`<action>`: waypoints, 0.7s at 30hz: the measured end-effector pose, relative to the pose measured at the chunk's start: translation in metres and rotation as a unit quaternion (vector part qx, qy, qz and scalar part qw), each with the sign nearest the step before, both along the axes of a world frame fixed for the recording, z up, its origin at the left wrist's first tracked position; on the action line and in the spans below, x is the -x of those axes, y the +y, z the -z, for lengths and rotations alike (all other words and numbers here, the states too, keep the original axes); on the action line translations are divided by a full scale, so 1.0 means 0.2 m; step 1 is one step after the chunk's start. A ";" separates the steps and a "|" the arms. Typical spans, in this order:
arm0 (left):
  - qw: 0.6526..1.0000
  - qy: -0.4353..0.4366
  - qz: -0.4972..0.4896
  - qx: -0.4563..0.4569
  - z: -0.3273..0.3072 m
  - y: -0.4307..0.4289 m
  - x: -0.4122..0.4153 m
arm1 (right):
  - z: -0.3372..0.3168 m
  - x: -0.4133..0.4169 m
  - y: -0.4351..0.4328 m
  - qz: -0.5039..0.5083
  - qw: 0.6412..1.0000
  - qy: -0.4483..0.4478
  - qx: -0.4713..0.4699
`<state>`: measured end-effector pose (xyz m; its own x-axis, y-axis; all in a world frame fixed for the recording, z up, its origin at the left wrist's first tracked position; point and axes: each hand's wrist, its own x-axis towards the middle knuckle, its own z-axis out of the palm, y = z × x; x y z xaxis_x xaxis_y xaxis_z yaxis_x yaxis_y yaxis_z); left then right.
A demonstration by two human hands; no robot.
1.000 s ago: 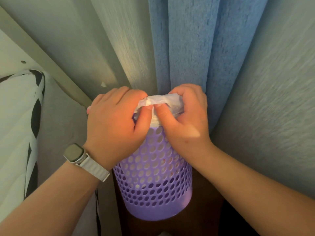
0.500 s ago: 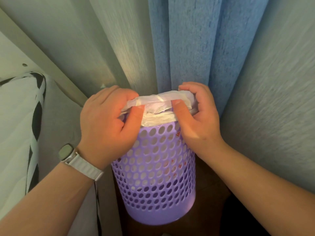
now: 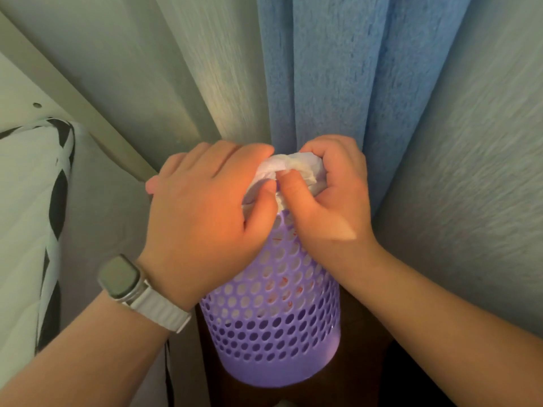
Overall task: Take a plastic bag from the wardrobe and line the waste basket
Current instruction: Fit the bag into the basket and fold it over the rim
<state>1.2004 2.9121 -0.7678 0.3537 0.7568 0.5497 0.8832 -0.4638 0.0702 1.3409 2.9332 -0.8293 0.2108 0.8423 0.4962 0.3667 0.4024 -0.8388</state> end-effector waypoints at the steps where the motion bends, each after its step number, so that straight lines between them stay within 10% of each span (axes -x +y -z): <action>1: 1.000 -0.009 0.000 0.004 0.01 0.00 0.00 | -0.01 0.01 0.00 0.002 1.000 -0.007 0.004; 21: 0.995 -0.099 -0.003 0.014 0.06 0.05 0.09 | 0.07 -0.05 0.01 -0.031 0.998 0.054 0.002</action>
